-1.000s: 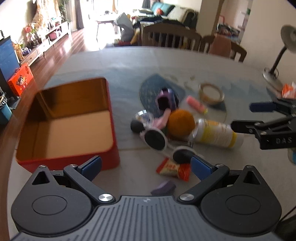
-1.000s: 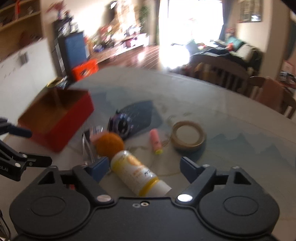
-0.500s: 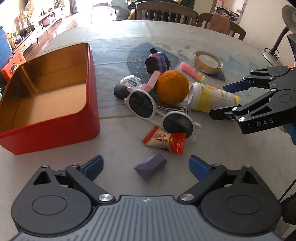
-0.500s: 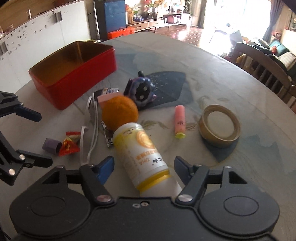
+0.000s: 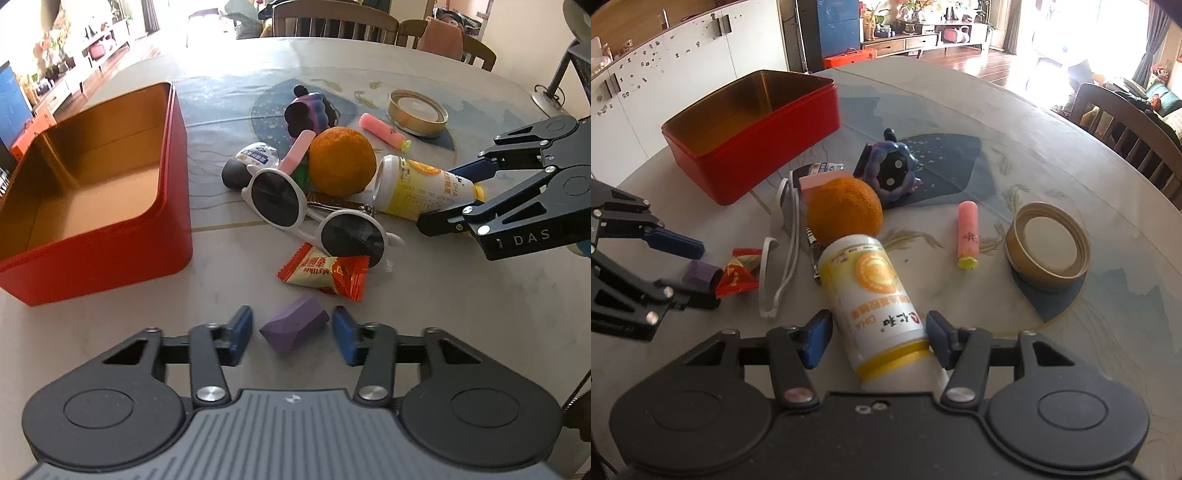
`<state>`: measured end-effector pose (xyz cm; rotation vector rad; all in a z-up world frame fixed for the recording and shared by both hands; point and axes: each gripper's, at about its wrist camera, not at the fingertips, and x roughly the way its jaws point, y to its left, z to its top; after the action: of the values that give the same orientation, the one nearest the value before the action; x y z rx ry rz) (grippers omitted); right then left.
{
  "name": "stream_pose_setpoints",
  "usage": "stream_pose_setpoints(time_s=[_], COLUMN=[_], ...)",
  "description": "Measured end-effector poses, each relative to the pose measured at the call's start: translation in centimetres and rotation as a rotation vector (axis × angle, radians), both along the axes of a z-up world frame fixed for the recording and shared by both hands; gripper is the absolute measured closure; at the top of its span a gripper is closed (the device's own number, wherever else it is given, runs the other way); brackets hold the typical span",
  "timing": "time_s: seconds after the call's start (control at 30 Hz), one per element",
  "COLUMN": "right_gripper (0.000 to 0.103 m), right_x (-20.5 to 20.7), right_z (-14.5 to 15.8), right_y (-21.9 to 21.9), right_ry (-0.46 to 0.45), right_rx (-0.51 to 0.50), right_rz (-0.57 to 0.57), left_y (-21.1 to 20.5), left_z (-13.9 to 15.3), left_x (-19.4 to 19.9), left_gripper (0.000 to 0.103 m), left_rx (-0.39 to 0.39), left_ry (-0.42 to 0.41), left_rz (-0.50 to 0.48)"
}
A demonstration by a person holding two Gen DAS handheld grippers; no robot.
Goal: Organize rigid objects
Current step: 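Grasp the purple cube with the left gripper while the right gripper grasps the white-yellow bottle, then carry the purple cube and bottle into the red tin and release both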
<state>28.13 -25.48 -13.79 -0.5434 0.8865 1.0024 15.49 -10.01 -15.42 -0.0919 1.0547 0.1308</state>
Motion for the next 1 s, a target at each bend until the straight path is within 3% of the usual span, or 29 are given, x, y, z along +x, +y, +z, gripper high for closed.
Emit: stream_pose_setpoints(time_s=[0.23, 0.6, 1.0], right_gripper=[0.058, 0.059, 0.059], right_x=[-1.2, -2.5, -3.5], right_z=[0.1, 0.5, 4.4], right_y=[-0.5, -2.4, -2.8], right_ry=[0.014, 0.044, 0.043], right_rx=[0.018, 0.077, 0.174], right_rz=[-0.007, -0.152, -0.190], left_y=[-0.3, 0.8, 3.0], left_z=[0.1, 0.7, 4.9], left_x=[0.0, -0.2, -0.8], left_gripper=[0.064, 0.064, 0.064], left_rx=[0.003, -0.019, -0.050], left_ry=[0.003, -0.005, -0.098], left_rz=[-0.004, 0.062, 0.168])
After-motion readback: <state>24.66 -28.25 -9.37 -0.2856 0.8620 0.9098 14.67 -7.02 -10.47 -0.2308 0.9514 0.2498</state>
